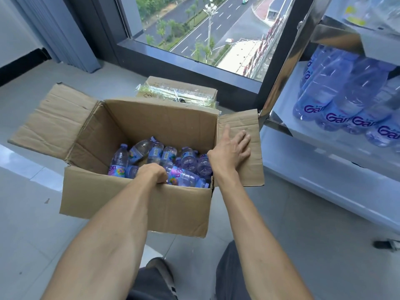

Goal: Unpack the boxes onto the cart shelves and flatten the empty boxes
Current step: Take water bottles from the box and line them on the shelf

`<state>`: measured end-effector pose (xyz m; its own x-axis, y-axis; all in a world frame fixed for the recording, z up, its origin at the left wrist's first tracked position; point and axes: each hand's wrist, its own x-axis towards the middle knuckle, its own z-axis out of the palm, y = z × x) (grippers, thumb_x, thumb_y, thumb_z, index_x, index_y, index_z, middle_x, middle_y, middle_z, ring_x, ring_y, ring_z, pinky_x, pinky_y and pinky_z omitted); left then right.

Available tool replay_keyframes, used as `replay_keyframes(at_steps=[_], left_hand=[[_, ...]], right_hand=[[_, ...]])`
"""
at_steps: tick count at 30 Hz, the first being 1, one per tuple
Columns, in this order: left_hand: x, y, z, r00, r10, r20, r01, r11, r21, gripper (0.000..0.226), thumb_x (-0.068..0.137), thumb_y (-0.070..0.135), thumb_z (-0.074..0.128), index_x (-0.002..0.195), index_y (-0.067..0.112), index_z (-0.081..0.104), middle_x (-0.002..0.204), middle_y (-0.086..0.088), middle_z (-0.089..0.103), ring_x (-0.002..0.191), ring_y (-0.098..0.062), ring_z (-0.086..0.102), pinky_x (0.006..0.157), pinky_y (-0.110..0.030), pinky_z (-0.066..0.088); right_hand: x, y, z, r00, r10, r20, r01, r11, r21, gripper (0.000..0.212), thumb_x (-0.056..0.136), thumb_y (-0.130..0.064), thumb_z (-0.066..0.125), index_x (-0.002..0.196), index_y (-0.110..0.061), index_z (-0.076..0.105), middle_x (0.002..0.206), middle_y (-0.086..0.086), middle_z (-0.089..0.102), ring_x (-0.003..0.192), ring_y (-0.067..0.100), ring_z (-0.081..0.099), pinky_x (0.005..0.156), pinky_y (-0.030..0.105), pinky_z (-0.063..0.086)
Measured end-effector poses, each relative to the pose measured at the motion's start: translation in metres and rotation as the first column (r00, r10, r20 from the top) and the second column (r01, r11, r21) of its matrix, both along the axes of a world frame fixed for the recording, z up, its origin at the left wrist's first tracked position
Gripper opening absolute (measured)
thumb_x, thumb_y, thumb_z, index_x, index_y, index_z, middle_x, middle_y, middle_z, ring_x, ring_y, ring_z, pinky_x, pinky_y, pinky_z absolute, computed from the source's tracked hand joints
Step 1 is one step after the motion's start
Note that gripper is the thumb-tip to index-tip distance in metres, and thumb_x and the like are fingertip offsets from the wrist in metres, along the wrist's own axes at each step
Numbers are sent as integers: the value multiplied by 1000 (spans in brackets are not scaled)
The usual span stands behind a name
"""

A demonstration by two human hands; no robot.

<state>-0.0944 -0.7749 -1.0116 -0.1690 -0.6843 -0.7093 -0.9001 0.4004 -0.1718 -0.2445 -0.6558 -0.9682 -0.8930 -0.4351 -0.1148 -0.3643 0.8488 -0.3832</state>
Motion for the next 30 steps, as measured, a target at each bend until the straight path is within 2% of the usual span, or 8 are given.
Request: replay_keyframes(at_steps=[7, 11, 17, 19, 22, 25, 27, 30], left_hand=[[21, -10, -10, 998, -37, 44, 35, 997, 62, 16, 81, 34, 67, 85, 19, 67, 114, 1, 66, 105, -20, 64, 89, -29, 53], [37, -10, -14, 996, 48, -70, -49, 999, -19, 16, 72, 26, 73, 77, 14, 64, 104, -4, 67, 91, -21, 65, 76, -28, 54], [21, -16, -4, 837, -41, -546, -123, 958, -260, 57, 84, 25, 61, 140, 16, 50, 133, -15, 56, 123, -34, 54, 98, -41, 47], [10, -21, 1, 811, -18, -585, -163, 953, -257, 62, 85, 24, 57, 146, 17, 45, 136, -16, 54, 124, -34, 53, 98, -41, 46], [9, -30, 0, 813, 65, -578, -221, 954, -203, 63, 85, 20, 56, 146, 19, 44, 137, -16, 52, 124, -34, 53, 97, -41, 46], [19, -41, -14, 806, 164, -569, -285, 950, -130, 54, 85, 17, 56, 139, 14, 50, 136, -15, 56, 124, -34, 53, 97, -39, 45], [26, -52, -28, 756, 344, -557, -444, 895, -50, 46, 87, 18, 57, 131, 7, 55, 133, -17, 58, 123, -36, 54, 96, -37, 46], [28, -67, -41, 613, 621, -488, -659, 743, 117, 48, 90, 16, 58, 135, 0, 51, 135, -21, 56, 123, -37, 55, 101, -40, 49]], right_hand=[[7, 17, -4, 1000, -20, 1, 20, 1000, -22, 74, 76, -23, 74, 142, -26, 41, 159, 15, 25, 148, 34, 16, 113, 55, 19], [11, 26, -17, 959, -60, 276, 95, 989, -115, 73, 74, -25, 71, 140, -20, 40, 143, 16, 39, 135, 35, 34, 104, 47, 38], [14, -2, -23, 916, -195, 349, 236, 969, -77, 78, 81, -21, 59, 150, -11, 24, 157, 25, 19, 146, 38, 18, 116, 50, 18], [13, -12, -28, 874, -220, 433, 299, 946, -122, 73, 83, -18, 55, 149, -7, 24, 148, 27, 35, 137, 40, 35, 109, 45, 31], [4, -22, -37, 800, -269, 536, 405, 901, -153, 66, 85, -14, 52, 146, -1, 27, 137, 23, 52, 128, 39, 48, 103, 44, 42], [15, -40, -35, 948, -264, 177, 313, 878, -363, 67, 83, -6, 50, 148, -3, 33, 153, 22, 34, 145, 35, 26, 120, 44, 19], [33, -64, -33, 987, -149, -57, 77, 758, -648, 55, 79, 4, 48, 133, -2, 55, 145, 17, 47, 140, 27, 37, 120, 28, 21], [39, -107, -43, 976, 30, 217, 124, 742, -659, 42, 83, -2, 50, 123, -6, 63, 126, 10, 60, 119, 25, 54, 103, 29, 40]])
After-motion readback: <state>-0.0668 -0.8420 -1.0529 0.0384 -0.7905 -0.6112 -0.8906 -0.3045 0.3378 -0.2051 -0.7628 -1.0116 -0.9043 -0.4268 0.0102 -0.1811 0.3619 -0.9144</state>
